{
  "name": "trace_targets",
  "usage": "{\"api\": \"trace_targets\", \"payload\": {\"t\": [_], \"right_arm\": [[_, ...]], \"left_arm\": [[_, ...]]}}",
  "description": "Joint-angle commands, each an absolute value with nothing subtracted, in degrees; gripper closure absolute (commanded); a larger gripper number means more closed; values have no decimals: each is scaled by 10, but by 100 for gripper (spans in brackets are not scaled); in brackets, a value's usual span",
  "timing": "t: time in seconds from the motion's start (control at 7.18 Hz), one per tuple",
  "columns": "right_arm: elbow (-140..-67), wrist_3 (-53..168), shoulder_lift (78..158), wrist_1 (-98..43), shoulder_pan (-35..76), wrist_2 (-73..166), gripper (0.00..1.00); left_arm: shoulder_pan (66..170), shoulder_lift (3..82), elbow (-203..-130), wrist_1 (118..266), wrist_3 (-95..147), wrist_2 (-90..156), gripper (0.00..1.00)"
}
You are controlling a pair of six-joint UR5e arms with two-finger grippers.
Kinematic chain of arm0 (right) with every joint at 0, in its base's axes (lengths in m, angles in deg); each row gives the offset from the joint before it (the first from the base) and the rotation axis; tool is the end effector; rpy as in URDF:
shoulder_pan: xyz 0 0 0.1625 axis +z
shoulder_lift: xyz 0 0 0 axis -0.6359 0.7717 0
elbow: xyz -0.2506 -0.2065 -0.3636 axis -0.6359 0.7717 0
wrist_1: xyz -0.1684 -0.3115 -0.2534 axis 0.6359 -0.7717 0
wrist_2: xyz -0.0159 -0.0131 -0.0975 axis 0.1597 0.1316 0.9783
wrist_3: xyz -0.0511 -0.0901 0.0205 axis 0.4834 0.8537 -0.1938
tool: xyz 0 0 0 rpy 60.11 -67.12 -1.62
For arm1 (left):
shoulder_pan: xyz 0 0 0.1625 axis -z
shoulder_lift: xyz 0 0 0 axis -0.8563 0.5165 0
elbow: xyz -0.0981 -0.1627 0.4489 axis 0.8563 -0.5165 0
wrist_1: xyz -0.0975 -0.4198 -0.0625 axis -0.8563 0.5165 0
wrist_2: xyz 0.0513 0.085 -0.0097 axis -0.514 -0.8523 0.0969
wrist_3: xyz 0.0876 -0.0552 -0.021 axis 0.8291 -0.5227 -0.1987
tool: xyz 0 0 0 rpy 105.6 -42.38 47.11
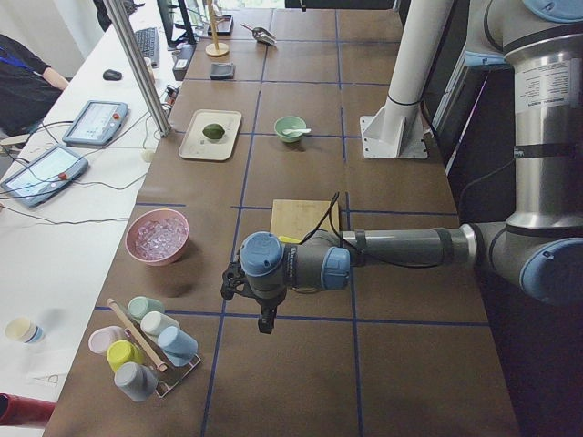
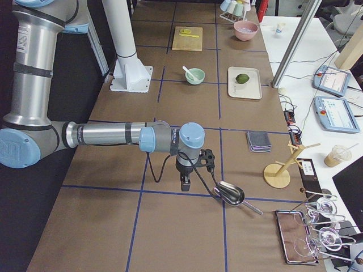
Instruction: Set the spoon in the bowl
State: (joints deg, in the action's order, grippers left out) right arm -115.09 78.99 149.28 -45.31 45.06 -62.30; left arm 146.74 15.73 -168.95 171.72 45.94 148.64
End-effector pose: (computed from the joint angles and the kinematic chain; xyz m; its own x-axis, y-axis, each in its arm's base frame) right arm 0.0230 -0.4220 0.6969 0.7339 -0.1379 0.6652 0.1574 0.9870 0.0309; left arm -0.0388 -0.4563 0.7433 0.6730 0.1388 -0.7265 -0.0977 0.9903 0.0987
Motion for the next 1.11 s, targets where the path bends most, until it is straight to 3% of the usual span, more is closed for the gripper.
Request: {"api": "trace_targets", "payload": {"t": [0.0,0.98], "right_arm": [[-1152,790,1491,-453,451,-623,0],[-1154,791,1490,-453,451,-623,0]], "left_arm": [[1468,152,-1687,1717,459,1481,0],[1468,153,-1684,1717,460,1481,0]]}}
